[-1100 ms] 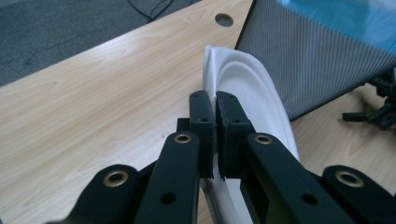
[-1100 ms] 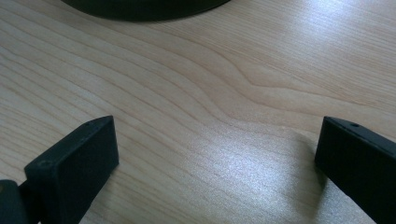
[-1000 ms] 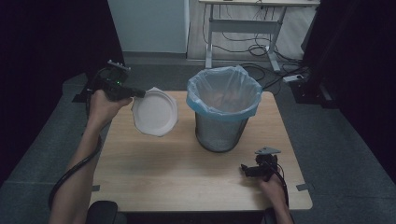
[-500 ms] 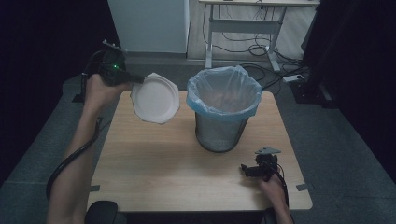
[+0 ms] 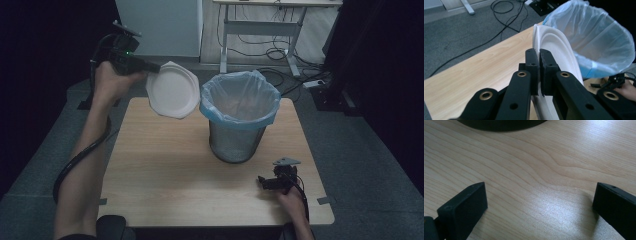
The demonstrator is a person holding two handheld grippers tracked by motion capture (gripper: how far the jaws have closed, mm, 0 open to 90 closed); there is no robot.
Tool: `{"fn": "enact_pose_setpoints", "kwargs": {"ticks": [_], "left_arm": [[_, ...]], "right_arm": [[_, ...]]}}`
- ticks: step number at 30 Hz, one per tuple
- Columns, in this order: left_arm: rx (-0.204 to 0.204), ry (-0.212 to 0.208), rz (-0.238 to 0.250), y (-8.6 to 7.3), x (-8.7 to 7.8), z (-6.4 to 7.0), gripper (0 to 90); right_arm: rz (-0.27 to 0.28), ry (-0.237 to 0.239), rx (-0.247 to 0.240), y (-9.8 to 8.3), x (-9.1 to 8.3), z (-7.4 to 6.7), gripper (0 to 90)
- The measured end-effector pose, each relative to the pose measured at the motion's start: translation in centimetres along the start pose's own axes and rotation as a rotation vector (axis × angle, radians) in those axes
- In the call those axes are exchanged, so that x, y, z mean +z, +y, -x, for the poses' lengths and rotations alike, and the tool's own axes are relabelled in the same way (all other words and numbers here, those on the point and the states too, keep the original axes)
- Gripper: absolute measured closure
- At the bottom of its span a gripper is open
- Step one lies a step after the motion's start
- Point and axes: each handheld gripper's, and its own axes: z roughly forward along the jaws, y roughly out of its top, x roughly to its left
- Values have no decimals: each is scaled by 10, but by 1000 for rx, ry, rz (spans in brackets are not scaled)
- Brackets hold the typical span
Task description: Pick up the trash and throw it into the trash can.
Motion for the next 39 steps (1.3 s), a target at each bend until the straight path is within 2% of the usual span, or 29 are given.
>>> {"fn": "enact_pose_setpoints", "kwargs": {"ticks": [11,20,28,39], "left_arm": [[46,10,15,37,18,32,864],[75,7,31,56,50,56,864],[105,-8,45,63,87,77,864],[163,-15,29,59,137,102,863]], "right_arm": [[0,0,0,0,0,0,0],[0,0,0,0,0,0,0],[0,10,-11,0,1,-2,0],[0,18,-21,1,1,-3,0]]}}
